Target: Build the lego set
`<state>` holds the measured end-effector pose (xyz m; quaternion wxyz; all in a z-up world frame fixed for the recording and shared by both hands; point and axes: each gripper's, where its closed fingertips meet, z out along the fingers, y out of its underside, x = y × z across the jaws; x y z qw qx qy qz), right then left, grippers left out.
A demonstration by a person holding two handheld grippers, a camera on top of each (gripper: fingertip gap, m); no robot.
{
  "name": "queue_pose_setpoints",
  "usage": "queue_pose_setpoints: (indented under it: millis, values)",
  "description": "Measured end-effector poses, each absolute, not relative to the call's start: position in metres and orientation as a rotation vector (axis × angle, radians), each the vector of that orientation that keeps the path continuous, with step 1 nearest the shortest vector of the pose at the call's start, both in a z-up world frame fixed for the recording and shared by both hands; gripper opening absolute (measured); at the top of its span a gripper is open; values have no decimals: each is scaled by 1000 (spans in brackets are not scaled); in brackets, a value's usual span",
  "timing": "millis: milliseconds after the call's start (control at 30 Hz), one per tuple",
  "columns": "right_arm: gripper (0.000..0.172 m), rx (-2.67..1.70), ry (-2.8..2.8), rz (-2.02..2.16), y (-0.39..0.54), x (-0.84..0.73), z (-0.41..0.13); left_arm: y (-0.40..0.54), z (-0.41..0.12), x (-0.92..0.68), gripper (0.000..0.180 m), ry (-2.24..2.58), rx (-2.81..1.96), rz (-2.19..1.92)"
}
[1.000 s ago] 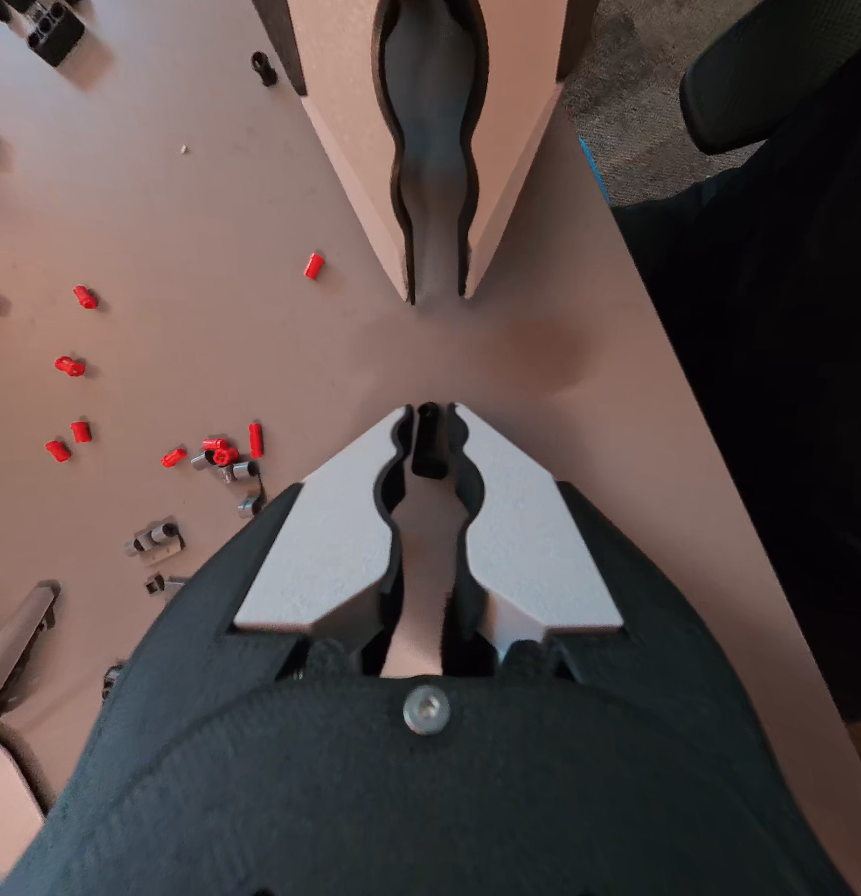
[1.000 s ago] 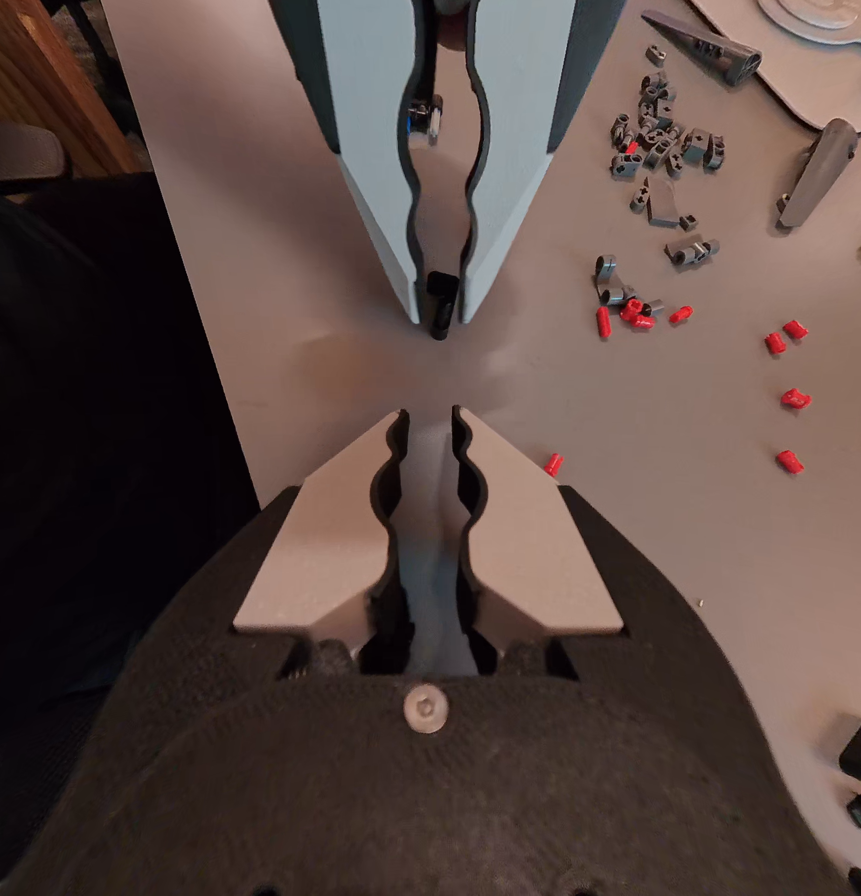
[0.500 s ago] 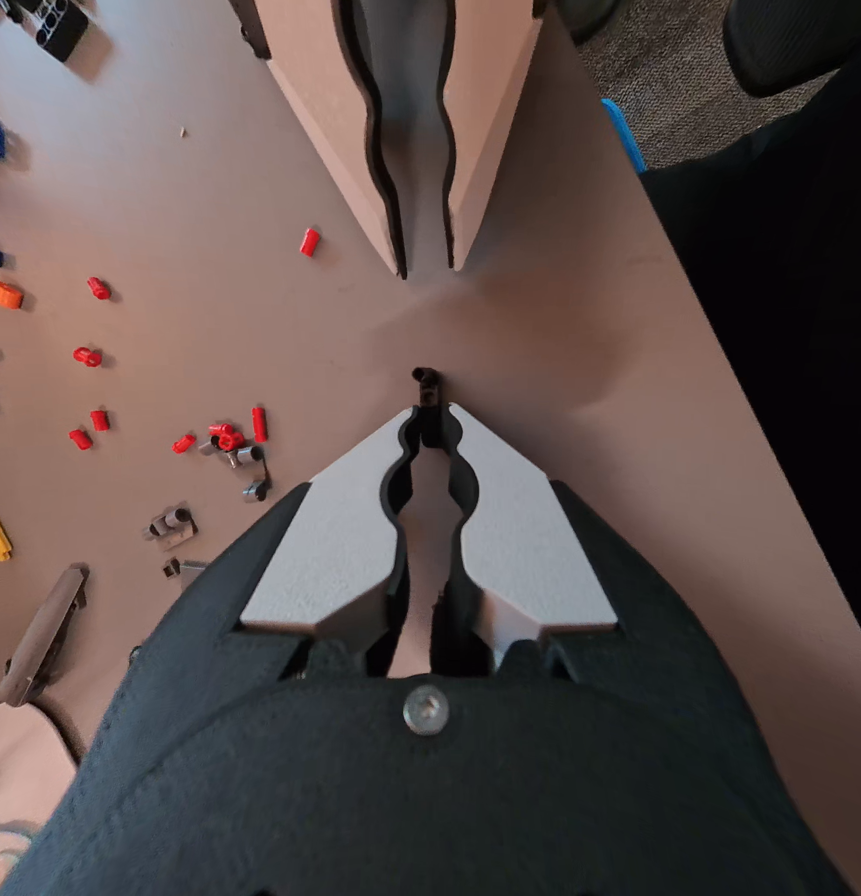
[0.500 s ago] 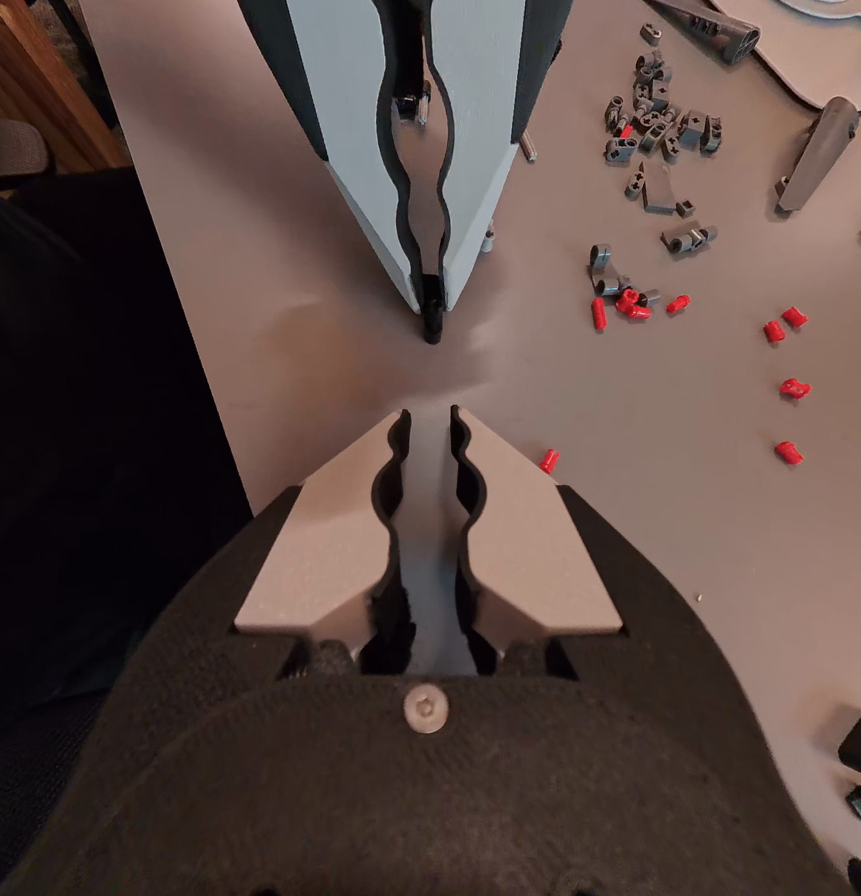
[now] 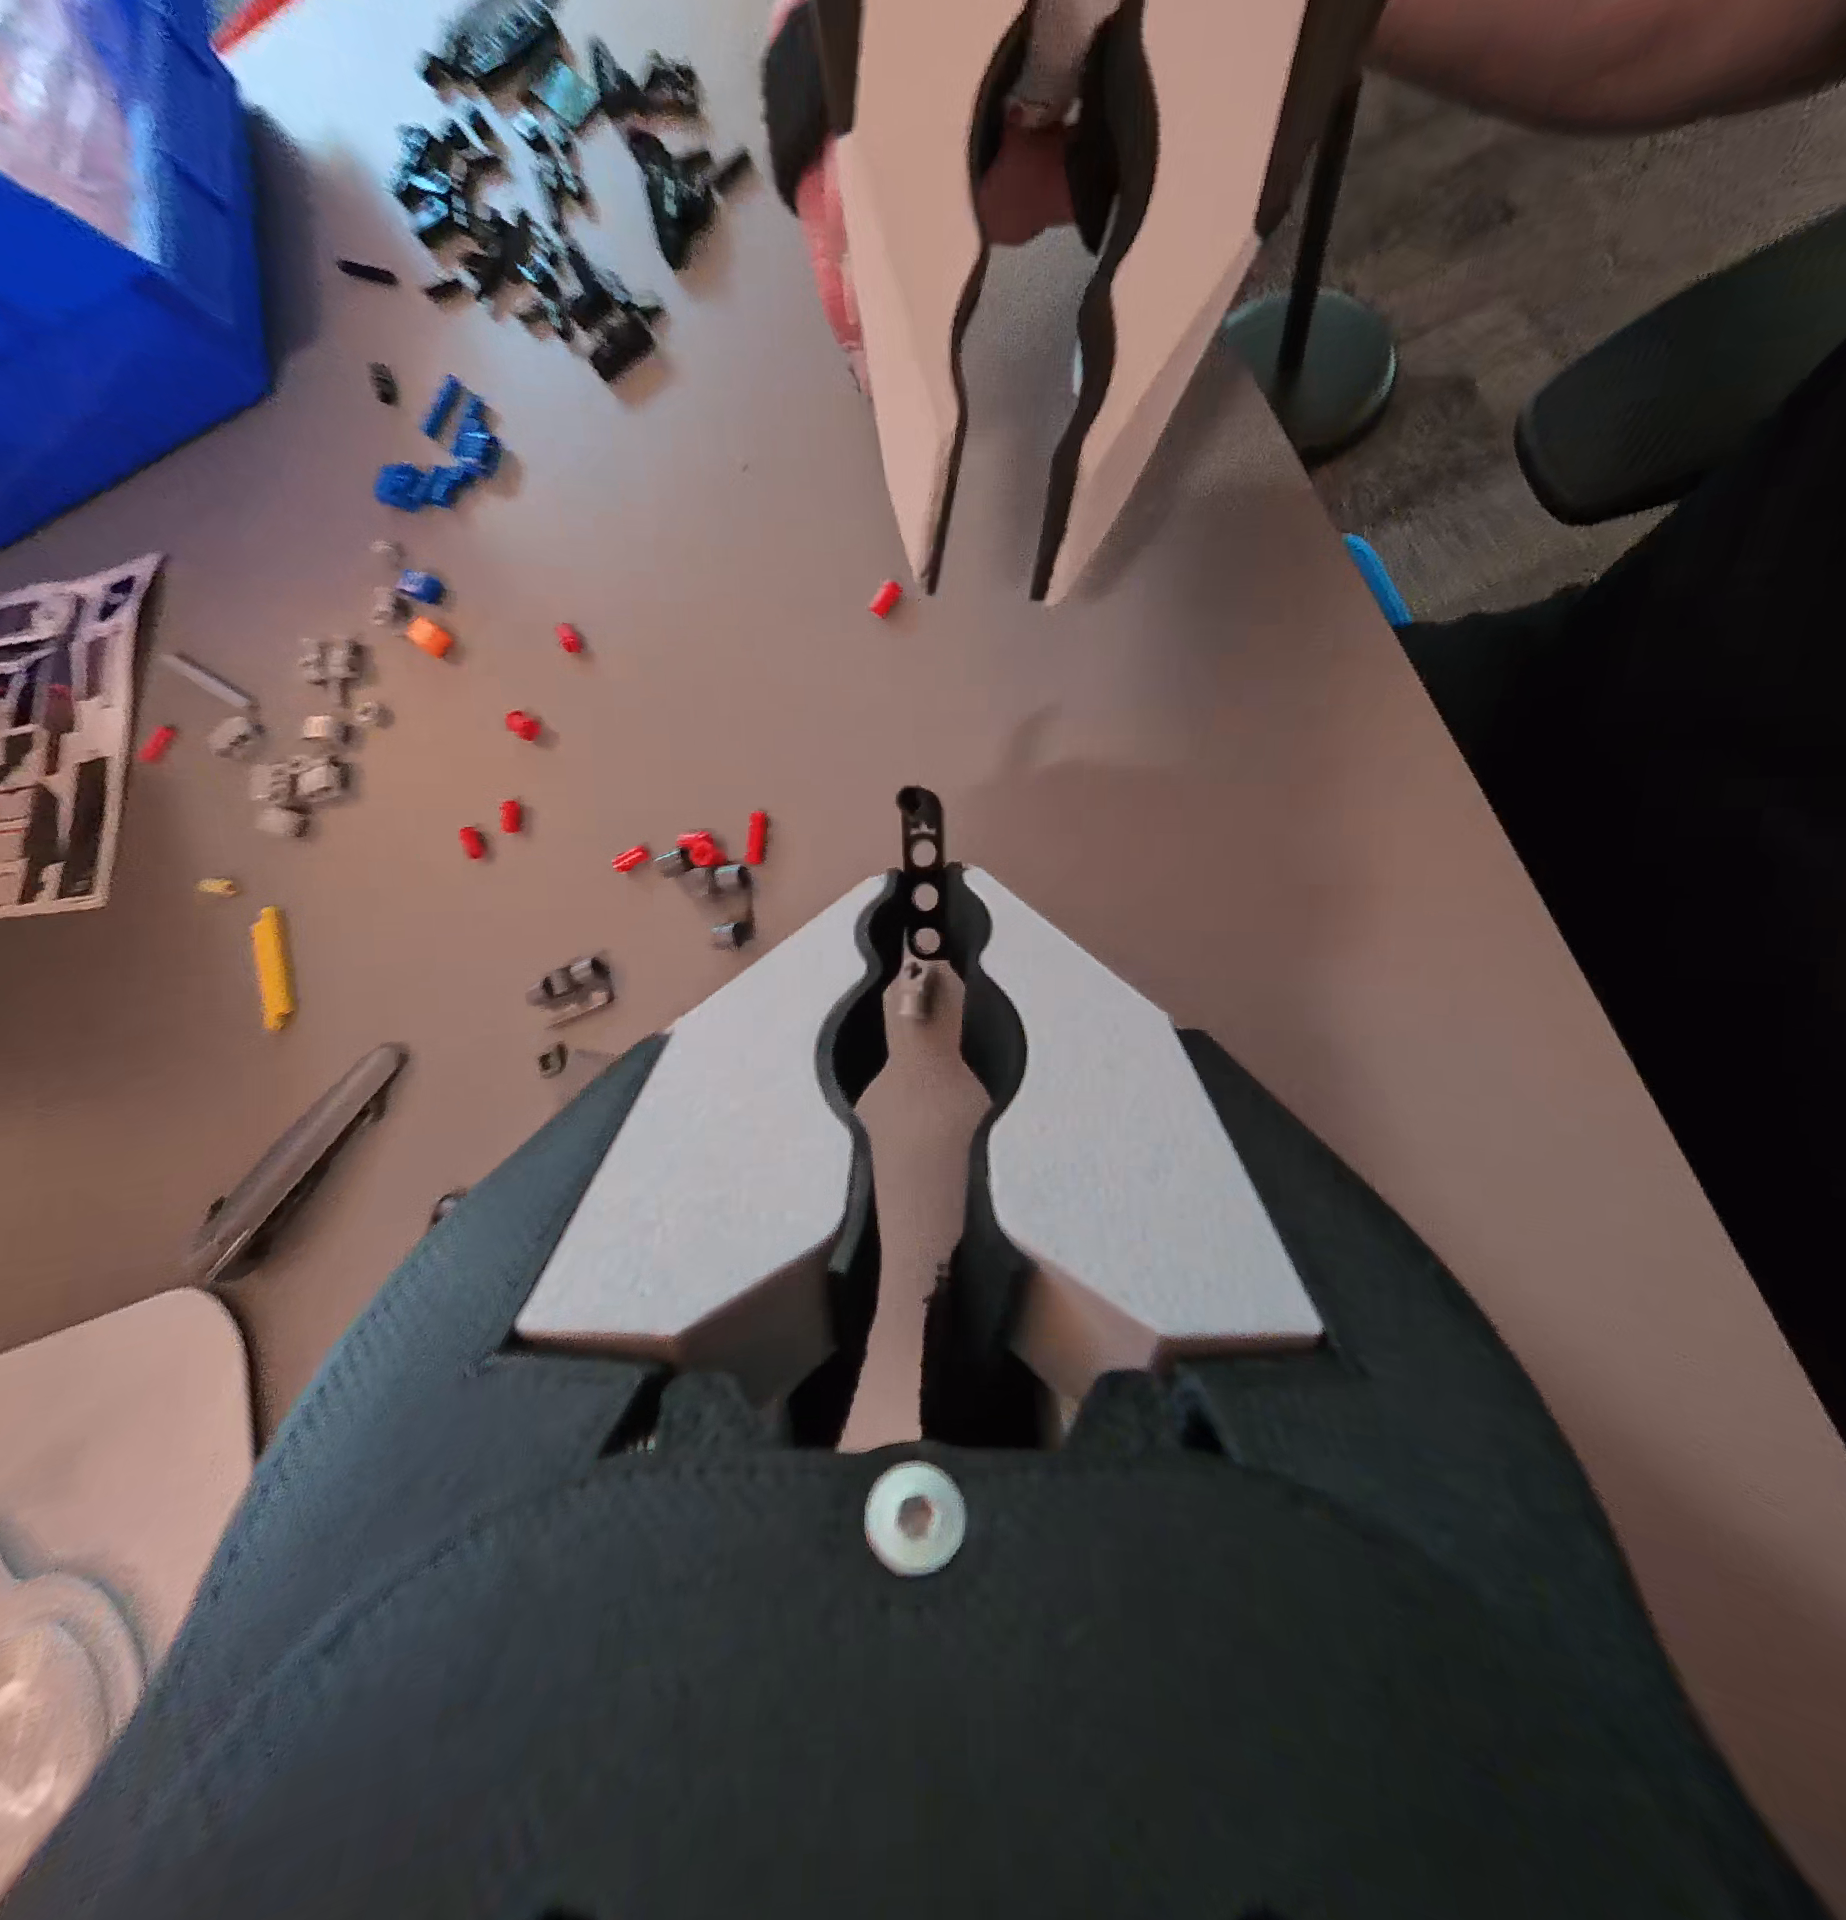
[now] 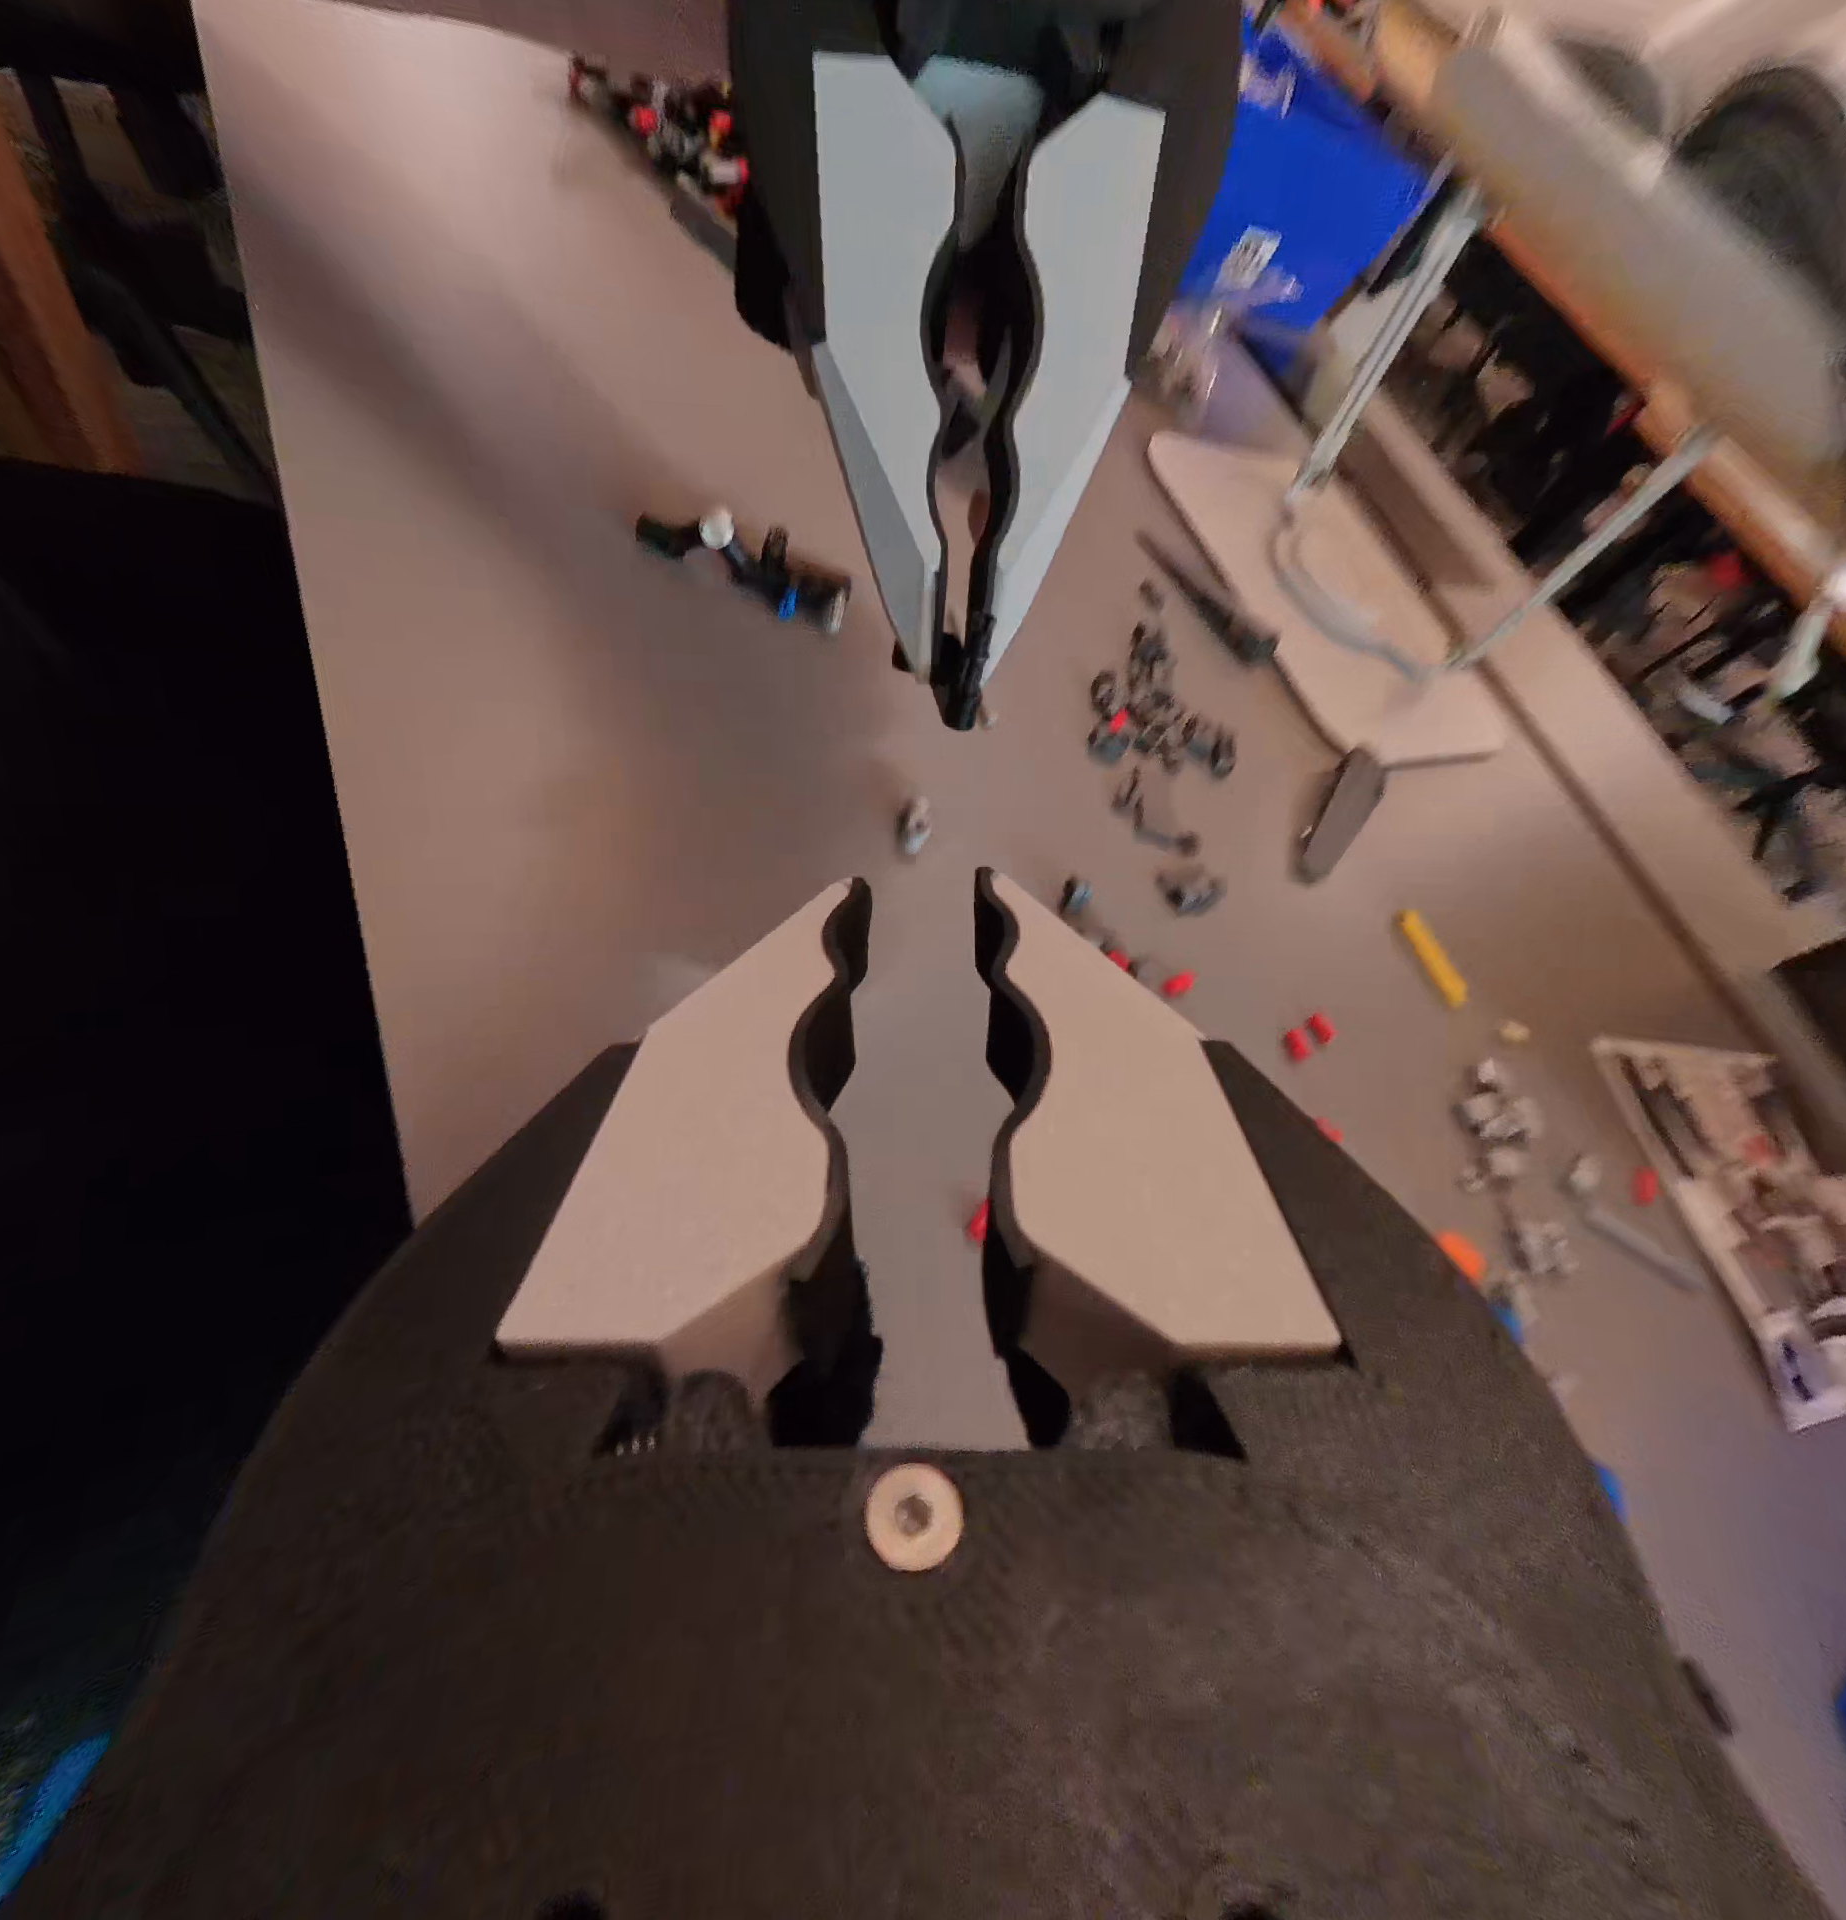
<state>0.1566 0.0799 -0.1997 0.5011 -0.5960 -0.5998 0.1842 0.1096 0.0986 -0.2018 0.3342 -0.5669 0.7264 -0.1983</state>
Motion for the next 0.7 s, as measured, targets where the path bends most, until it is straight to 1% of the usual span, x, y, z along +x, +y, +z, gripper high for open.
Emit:
queue_pose_setpoints:
  millis: [233, 367, 433, 700]
  values:
    - [22, -1220, -1432, 361, 88, 124, -146, 95, -151, 91, 5, 1662, -1338, -770]
    - [22, -1203, -1361, 336, 98, 104, -126, 96, -118, 81, 5, 1464, -1222, -911]
    - [25, -1220, -1334, 369, 98, 92, -122, 97, -104, 76, 5, 1382, -1171, -951]
    - [26, -1300, -1125, 600, 102, 47, -96, 94, -66, 60, 5, 1176, -1031, -1115]
